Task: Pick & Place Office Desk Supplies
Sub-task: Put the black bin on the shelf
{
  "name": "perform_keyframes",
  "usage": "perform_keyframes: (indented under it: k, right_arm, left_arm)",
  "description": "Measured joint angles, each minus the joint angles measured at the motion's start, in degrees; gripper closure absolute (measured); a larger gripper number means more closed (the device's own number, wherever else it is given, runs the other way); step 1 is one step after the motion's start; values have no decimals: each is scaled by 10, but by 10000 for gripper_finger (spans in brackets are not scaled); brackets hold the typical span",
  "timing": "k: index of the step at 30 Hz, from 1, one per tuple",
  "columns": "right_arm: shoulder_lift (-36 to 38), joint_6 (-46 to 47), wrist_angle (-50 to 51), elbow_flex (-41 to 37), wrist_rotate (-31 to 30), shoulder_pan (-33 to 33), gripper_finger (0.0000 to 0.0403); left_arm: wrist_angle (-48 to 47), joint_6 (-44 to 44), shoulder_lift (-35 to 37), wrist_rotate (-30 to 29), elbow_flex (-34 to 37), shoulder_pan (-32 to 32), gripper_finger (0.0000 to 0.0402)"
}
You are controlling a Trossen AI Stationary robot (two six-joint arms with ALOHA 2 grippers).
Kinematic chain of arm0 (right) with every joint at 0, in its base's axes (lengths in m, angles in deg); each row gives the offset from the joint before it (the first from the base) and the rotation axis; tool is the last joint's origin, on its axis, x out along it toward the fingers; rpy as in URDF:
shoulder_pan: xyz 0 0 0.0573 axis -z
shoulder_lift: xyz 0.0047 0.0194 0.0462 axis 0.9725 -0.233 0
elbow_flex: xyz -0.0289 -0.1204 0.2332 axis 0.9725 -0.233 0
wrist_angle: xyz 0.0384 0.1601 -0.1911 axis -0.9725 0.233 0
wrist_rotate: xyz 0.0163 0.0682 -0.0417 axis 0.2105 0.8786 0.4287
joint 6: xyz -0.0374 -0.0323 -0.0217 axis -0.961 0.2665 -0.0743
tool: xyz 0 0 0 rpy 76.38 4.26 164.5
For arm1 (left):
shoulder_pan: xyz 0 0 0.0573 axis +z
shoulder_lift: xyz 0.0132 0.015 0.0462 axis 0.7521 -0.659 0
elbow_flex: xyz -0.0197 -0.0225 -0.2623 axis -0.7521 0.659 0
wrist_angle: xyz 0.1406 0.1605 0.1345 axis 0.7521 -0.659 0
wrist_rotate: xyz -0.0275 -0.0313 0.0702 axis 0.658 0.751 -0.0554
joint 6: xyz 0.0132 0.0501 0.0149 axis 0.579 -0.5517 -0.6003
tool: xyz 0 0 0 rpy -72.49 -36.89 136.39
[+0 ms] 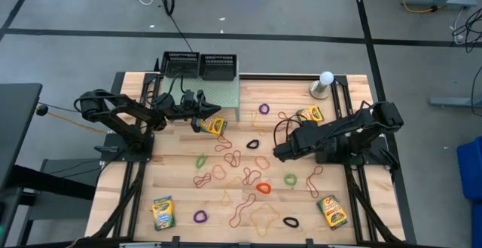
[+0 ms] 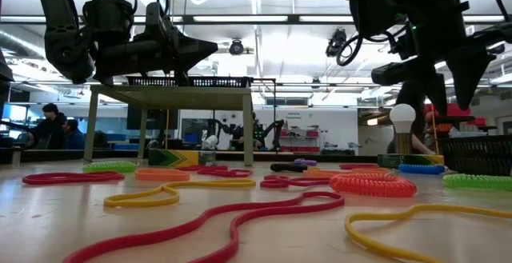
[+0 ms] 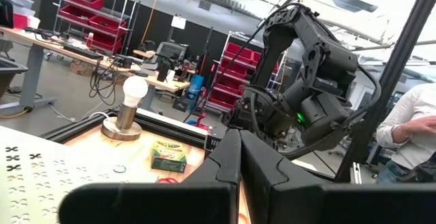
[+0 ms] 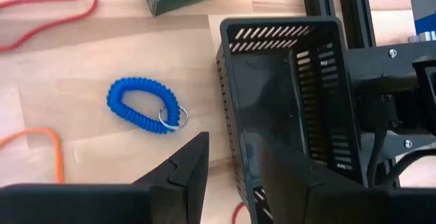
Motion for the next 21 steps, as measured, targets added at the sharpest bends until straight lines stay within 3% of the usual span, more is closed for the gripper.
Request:
perform_keyframes:
  k: [8, 21]
  right_arm:
    - [1, -1, -8, -16, -21, 4, 270]
    - [1, -7, -160, -143, 36, 7, 277]
  left_arm:
    - [0, 0, 0, 0, 0, 0, 394]
    - [3, 2, 0, 0, 0, 0, 394]
